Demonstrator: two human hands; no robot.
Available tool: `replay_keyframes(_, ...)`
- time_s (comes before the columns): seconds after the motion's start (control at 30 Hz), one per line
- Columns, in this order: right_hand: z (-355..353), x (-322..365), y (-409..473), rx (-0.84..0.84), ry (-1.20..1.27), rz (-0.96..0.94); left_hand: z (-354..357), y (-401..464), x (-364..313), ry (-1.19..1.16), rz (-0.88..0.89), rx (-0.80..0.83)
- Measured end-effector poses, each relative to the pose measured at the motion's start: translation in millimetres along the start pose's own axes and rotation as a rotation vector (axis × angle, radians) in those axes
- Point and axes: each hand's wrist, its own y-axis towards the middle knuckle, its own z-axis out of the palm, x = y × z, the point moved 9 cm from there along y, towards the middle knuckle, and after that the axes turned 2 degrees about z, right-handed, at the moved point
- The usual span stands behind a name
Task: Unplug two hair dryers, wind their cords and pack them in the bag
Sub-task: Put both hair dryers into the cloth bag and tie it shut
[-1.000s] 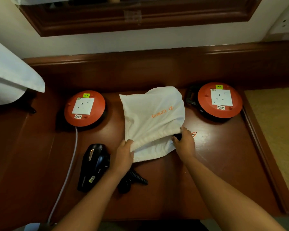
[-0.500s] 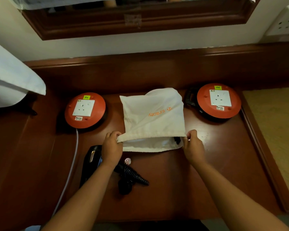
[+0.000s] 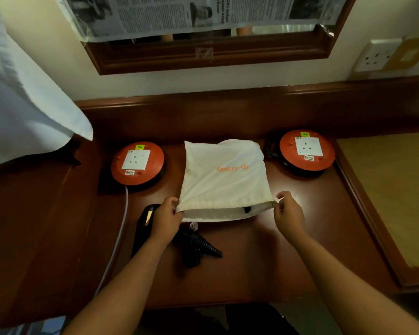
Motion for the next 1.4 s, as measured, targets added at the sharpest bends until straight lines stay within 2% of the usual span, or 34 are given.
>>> replay_keyframes(0.17, -4.4, 12.6, -24.9, -0.041, -0.184, -0.064, -16.4, -16.0, 9.6, 0.044, 0.008, 0.001)
replay_keyframes(0.27, 7.2, 35.4, -43.0, -0.01, -0.176, -0.138, -28.6, -23.5, 20.9, 0.046, -0.008, -0.047)
replay_keyframes(0.47, 73.4, 73.0, -68.6, 0.239, -0.122, -0.239, -46.7, -34.9, 39.5, 0.066, -0.04, -0.092)
replay_keyframes(0.67, 140.7, 91.4, -89.4, 0.509, -0.203, -0.221, -56.3, -26.4, 69.7, 0.155, -0.116, -0.155)
replay_keyframes(0.93, 204.5, 91.1, -93.3, 0.803, -0.341, -0.238, -45.2, -12.6, 96.8, -0.008, -0.267, -0.103)
replay_keyframes(1.2, 219.6, 92.0, -90.8, 0.731, -0.291, -0.27, -32.6, -9.1, 122.0, -0.177, -0.253, -0.01)
replay_keyframes(1.4, 220.6, 87.9, -98.2, 0.663, -0.32, -0.152, -27.5, -15.1, 127.1, -0.348, -0.288, 0.067)
